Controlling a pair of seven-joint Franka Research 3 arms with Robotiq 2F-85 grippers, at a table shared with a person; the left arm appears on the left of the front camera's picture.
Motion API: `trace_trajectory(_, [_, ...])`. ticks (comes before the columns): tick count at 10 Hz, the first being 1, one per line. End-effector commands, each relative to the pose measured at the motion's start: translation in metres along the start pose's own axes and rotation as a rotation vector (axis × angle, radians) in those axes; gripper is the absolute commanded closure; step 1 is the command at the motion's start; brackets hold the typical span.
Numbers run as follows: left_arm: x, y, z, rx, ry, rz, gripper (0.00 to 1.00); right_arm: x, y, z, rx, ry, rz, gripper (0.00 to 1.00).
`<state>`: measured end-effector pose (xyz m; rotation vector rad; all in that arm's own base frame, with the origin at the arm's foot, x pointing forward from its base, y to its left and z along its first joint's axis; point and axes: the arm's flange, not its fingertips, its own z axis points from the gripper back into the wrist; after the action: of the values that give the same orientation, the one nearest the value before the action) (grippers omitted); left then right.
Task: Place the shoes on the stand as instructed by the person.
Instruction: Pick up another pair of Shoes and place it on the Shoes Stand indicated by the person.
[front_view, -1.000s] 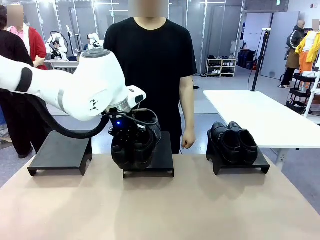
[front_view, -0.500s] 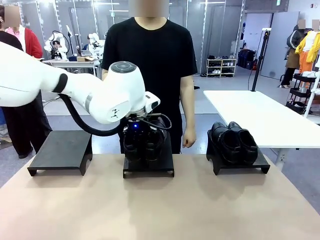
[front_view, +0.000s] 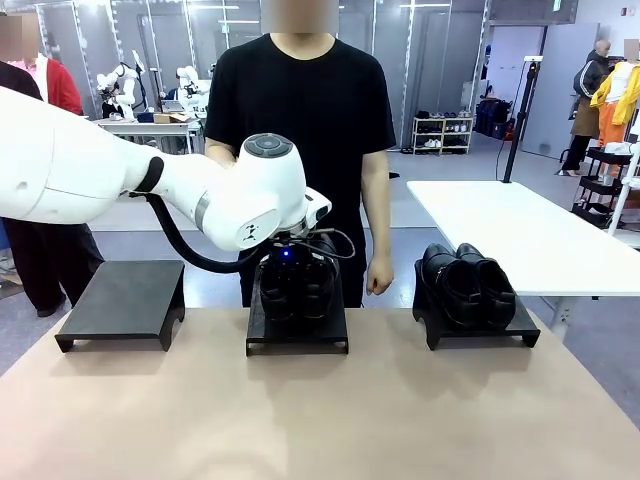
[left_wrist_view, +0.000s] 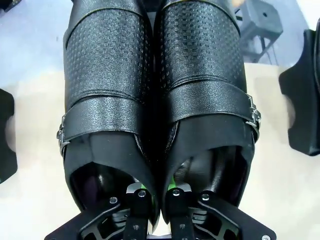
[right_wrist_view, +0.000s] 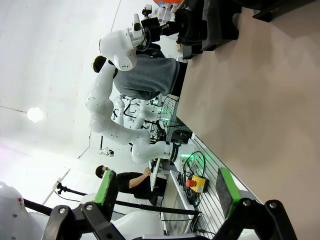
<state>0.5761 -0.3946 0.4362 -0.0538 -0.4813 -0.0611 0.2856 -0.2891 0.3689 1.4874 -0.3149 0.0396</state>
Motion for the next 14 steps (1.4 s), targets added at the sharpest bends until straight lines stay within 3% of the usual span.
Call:
trace_trajectory(1, [0.011,-0.003,-0.01,0.044,-0.047,0.036,0.92,-0.003,0.002,-0.002,-0.011,0.006,-0.002,0.0])
trace_trajectory(5, [0.009,0.001,-0.027,0.052,-0.021,0.037,0.92,-0.003,0.002,-0.002,-0.011,0.006,-0.002,0.0])
trace_trajectory(8, [0.006,0.002,-0.03,0.081,-0.022,0.039,0.24,-0.003,0.002,-0.002,-0.011,0.006,-0.002,0.0])
trace_trajectory(9, [0.004,0.003,-0.027,0.075,-0.023,0.039,0.07,-0.003,0.002,-0.002,-0.011,0.006,-0.002,0.0])
trace_trajectory(10, [0.003,0.003,-0.025,0.075,-0.019,0.041,0.0,-0.003,0.002,-0.002,-0.011,0.006,-0.002,0.0])
trace_trajectory(12, [0.002,0.003,-0.02,0.091,-0.018,0.053,0.0,-0.003,0.002,-0.002,-0.011,0.006,-0.002,0.0])
trace_trajectory(13, [0.002,0.001,-0.018,0.091,-0.016,0.052,0.07,-0.003,0.002,-0.002,-0.011,0.006,-0.002,0.0])
trace_trajectory(14, [0.0,-0.001,-0.015,0.096,-0.011,0.06,0.0,-0.003,0.002,-0.002,-0.011,0.006,-0.002,0.0])
